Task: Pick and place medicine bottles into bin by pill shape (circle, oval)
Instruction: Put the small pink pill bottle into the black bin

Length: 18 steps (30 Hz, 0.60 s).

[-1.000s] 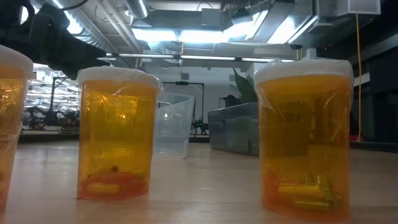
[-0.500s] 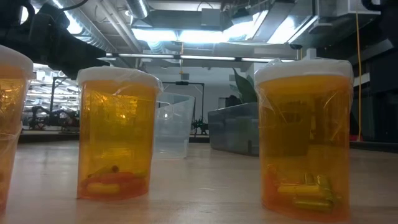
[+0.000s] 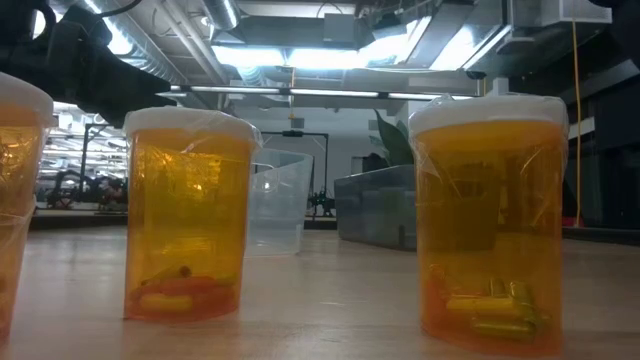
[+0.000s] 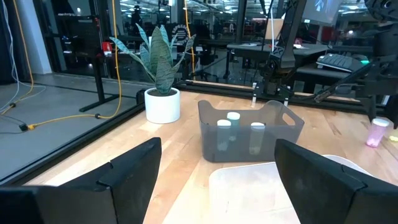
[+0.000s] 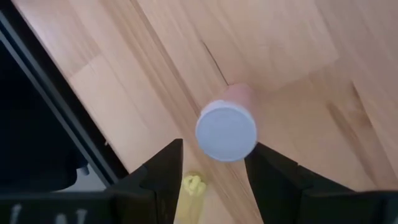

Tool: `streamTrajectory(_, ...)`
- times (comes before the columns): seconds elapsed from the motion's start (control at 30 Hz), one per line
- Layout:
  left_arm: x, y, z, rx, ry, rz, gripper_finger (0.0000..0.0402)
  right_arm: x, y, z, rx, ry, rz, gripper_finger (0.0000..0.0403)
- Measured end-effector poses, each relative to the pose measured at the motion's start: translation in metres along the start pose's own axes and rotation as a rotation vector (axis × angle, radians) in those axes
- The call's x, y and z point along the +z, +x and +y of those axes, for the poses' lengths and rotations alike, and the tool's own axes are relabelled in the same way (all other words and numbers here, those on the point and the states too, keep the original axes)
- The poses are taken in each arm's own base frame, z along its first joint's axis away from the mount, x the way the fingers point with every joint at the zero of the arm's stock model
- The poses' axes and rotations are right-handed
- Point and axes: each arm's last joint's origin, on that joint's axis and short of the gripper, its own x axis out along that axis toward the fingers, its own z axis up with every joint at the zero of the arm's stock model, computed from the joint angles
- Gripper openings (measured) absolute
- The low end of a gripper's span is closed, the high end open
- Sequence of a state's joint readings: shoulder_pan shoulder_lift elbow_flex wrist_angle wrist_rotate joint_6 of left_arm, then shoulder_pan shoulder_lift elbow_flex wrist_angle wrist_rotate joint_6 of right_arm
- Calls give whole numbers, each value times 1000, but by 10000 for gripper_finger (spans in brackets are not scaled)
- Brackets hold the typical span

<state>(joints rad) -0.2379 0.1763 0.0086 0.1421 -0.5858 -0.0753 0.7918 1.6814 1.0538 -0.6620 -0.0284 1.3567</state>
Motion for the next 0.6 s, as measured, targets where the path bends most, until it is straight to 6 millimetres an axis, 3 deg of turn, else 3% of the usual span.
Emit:
streamTrajectory(0.33, 0, 0, 0, 0, 0, 0, 305, 5, 0, -1, -4, 16, -12, 256)
streamTrajectory(0.6, 0, 0, 0, 0, 0, 0, 305, 15, -1, -4, -11, 46, -41, 265)
